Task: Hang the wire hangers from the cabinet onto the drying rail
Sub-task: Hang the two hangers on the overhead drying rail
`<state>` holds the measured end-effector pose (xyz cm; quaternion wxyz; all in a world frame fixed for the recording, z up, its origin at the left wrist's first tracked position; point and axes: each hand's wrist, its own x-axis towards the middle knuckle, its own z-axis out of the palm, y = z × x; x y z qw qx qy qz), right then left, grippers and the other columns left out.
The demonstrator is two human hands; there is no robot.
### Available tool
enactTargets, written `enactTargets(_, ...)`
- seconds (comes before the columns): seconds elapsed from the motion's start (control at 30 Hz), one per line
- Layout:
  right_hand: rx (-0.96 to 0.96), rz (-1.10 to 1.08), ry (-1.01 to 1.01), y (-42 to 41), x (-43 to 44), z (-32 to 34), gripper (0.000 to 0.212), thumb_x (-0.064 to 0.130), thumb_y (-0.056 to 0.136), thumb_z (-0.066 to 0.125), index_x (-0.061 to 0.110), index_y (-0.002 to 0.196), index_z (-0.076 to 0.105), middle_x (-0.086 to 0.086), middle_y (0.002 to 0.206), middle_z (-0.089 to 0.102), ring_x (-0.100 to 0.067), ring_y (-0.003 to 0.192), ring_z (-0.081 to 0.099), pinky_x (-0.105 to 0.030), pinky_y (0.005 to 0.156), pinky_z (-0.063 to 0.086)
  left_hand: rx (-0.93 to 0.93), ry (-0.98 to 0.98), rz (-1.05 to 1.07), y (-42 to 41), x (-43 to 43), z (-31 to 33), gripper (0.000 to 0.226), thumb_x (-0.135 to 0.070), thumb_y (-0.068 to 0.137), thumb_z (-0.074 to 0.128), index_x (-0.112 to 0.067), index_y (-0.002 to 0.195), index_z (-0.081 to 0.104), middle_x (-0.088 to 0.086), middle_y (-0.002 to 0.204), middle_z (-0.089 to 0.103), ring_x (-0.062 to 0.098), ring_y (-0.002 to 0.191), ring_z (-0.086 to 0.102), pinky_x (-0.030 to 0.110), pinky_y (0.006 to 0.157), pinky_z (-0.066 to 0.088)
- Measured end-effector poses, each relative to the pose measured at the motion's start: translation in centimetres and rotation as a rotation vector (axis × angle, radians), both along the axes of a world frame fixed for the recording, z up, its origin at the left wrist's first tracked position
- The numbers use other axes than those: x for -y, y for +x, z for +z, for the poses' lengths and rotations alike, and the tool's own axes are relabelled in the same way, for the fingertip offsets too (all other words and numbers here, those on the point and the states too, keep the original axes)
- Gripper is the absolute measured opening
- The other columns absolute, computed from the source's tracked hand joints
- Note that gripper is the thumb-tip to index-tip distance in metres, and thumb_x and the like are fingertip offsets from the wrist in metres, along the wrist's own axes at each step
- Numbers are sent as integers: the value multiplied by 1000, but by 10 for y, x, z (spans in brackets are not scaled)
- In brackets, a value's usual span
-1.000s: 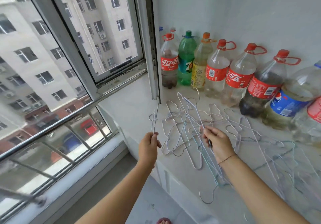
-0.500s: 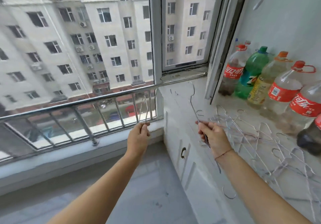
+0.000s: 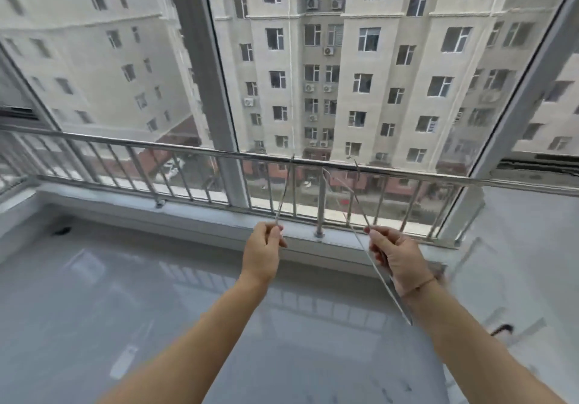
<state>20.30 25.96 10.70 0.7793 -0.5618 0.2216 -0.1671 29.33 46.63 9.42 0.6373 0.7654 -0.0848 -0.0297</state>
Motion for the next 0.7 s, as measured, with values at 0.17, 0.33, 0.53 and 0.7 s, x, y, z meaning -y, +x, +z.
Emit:
enactTargets(0.17, -36, 190, -41, 57, -126, 7, 12, 8, 90, 56, 13, 87, 66, 8, 52, 57, -5, 45, 45, -13, 41, 33, 38, 50, 159, 21, -142, 13, 18, -20, 98, 46, -11, 99, 62, -1, 68, 57, 13, 56, 45, 22, 54, 39)
enactTargets(0.33, -9, 366, -15, 107, -242, 16, 13, 9, 89, 57, 14, 85, 68, 6, 52, 57, -6, 47, 44, -14, 44, 33, 34, 124, 321, 30, -267, 19, 19, -24, 97, 46, -16, 95, 64, -3, 70, 63, 8, 55, 45, 27, 57, 38)
enactTargets(0.53, 25, 560, 86, 156, -351, 40, 18, 4, 89, 55, 11, 83, 69, 1, 53, 58, -7, 49, 50, -14, 43, 38, 0, 149, 475, 37, -381, 36, 23, -24, 98, 44, -18, 89, 65, -3, 75, 63, 12, 54, 42, 29, 57, 36)
enactTargets(0.7, 50, 707, 120, 193, -420, 68, 14, 2, 90, 52, 6, 91, 66, 1, 54, 55, -5, 46, 48, -12, 42, 39, 17, 71, 555, 50, -447, 62, 21, -20, 97, 48, -14, 95, 67, 0, 74, 60, 7, 38, 31, 19, 42, 29)
